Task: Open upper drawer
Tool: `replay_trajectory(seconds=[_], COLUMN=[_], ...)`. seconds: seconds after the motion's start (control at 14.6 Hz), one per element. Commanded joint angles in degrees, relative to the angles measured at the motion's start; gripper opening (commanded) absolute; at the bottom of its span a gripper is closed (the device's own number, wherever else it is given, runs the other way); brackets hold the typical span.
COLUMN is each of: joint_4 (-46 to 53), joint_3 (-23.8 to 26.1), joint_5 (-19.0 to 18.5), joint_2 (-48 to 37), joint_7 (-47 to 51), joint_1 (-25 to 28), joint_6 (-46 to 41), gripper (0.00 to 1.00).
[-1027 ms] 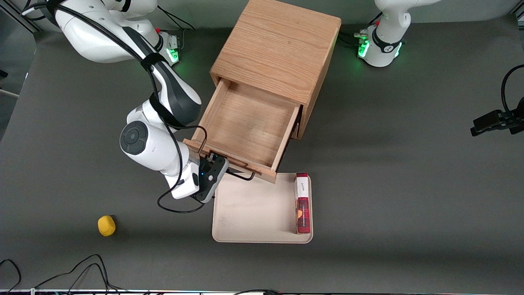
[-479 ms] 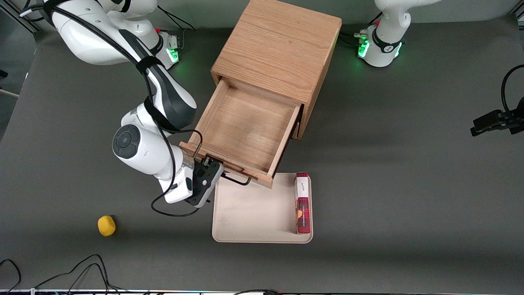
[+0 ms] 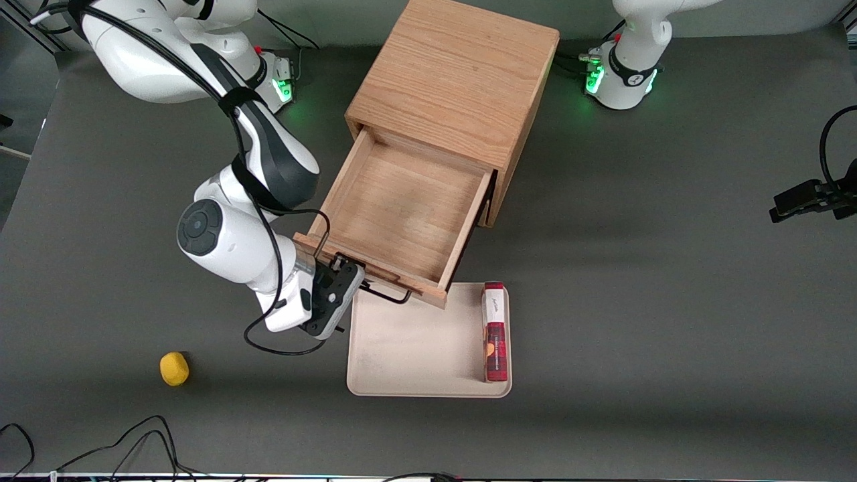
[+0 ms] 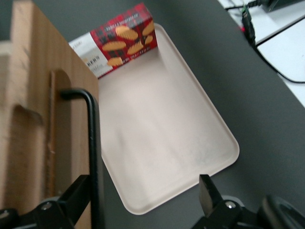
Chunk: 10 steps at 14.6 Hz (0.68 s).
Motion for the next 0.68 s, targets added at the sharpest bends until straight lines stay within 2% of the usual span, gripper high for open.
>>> replay_trajectory(seconds=[0.0,0.07,0.34,0.62], joint_4=[0.4,0.3,-4.2,-8.1], joint_3=[-0.4,-0.6,-6.3,-7.0], joint_5=[3.6,4.0,4.3,8.5], joint_2=[-3.5,-5.3,-15.6,-25.3], joint_7=[1.0,1.2,5.7,8.3], joint_1=[0.0,-0.2,-1.4,-7.3], joint_6=[0.1,0.1,-0.8,-10.8], gripper=[1.0,1.0,1.0,1.0])
